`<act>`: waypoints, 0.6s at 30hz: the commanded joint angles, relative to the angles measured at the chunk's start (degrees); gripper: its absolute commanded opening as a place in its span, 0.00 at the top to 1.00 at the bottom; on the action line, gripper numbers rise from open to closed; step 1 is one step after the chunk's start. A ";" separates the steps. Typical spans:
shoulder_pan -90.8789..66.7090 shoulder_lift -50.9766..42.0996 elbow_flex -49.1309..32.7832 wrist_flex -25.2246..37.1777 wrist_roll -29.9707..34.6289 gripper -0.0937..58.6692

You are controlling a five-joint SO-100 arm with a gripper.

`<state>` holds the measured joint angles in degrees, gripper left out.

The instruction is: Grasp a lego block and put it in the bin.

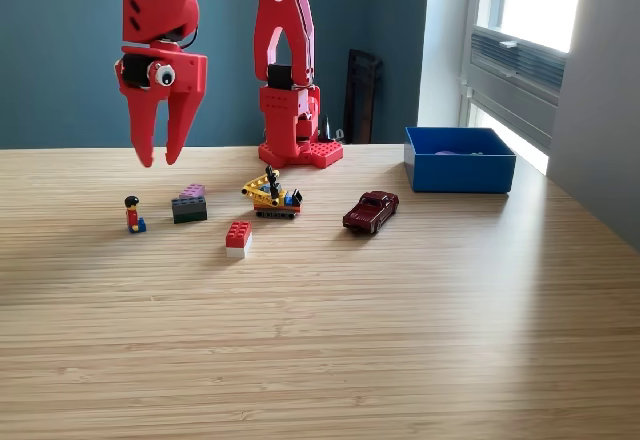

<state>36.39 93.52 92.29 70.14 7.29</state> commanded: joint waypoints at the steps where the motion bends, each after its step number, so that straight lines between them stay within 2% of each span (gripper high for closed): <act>1: 2.64 5.19 -0.44 -1.67 0.97 0.60; 7: 3.78 5.01 0.79 -4.92 3.08 0.60; 18: 4.31 4.66 1.49 -5.45 10.02 0.70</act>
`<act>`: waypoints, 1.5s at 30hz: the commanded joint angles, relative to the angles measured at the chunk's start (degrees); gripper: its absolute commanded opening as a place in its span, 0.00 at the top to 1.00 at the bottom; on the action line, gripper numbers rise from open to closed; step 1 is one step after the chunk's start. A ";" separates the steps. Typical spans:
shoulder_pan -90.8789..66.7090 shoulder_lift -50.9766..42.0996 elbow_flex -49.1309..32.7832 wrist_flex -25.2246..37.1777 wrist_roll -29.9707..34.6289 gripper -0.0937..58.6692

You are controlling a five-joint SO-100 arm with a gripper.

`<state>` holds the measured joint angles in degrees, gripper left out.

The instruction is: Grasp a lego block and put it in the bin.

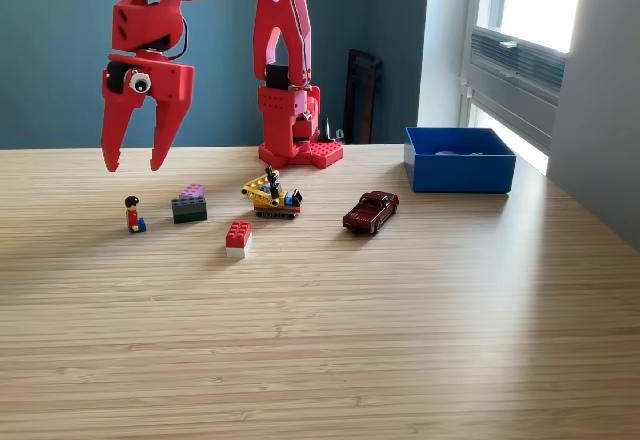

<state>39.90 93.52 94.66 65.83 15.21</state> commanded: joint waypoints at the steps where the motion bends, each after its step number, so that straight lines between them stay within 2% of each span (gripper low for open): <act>1: 0.88 4.57 -1.05 -1.14 2.72 0.70; 13: 3.78 -8.26 -7.82 -0.88 4.92 0.74; 28: 3.43 -14.33 -10.90 -0.88 7.56 0.70; 45: 0.09 -19.69 -12.74 -0.97 9.93 0.70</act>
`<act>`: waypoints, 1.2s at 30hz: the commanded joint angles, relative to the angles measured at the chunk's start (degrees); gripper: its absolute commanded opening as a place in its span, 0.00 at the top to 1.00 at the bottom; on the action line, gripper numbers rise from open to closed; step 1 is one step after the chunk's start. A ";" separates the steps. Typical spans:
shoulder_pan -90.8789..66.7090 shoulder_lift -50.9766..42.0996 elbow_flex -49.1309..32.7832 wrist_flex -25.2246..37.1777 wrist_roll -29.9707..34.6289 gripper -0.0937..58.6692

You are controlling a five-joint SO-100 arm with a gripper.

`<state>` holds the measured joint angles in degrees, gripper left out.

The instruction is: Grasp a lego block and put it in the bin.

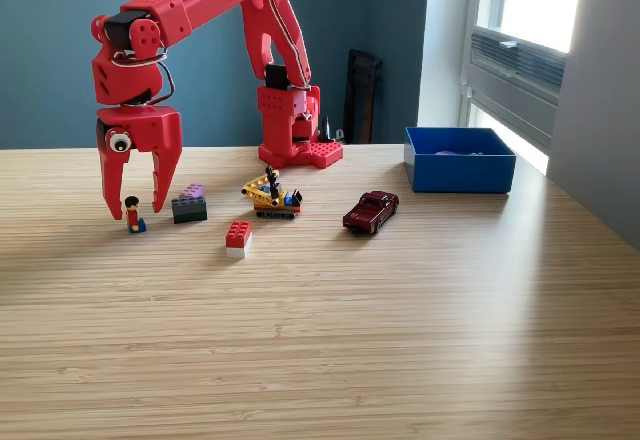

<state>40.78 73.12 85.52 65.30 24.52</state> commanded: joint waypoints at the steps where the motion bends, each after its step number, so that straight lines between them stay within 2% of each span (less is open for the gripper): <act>1: -0.79 0.53 -3.78 -0.44 0.70 0.70; 36: 1.67 0.26 -3.87 -1.93 -1.41 0.74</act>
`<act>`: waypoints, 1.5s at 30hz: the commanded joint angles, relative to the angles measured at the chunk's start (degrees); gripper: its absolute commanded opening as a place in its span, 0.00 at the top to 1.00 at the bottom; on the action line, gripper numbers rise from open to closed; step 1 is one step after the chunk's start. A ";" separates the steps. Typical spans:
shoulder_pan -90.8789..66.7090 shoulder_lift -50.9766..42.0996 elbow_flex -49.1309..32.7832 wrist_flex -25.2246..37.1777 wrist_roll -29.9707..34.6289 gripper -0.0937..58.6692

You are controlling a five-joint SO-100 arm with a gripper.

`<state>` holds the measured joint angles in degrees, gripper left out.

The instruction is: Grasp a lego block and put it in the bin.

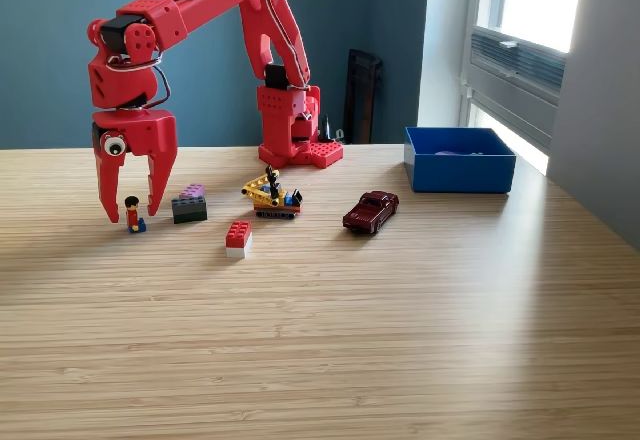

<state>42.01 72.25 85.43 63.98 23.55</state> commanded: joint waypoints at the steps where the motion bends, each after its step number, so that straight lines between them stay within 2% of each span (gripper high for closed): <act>1: 0.53 1.14 -3.78 -0.62 -0.44 0.74; 18: 0.53 1.05 -4.04 -0.35 -0.62 0.78; 22: 0.62 1.05 -4.04 -0.35 -0.26 0.93; 25: 0.79 1.05 -3.96 -0.26 0.18 1.00; 32: 0.35 1.05 -3.87 -0.18 0.26 1.00; 37: -0.35 1.14 -8.09 4.48 0.35 1.00; 45: -3.34 1.93 -20.83 13.89 -0.53 1.00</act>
<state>40.87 72.16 71.46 74.97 23.82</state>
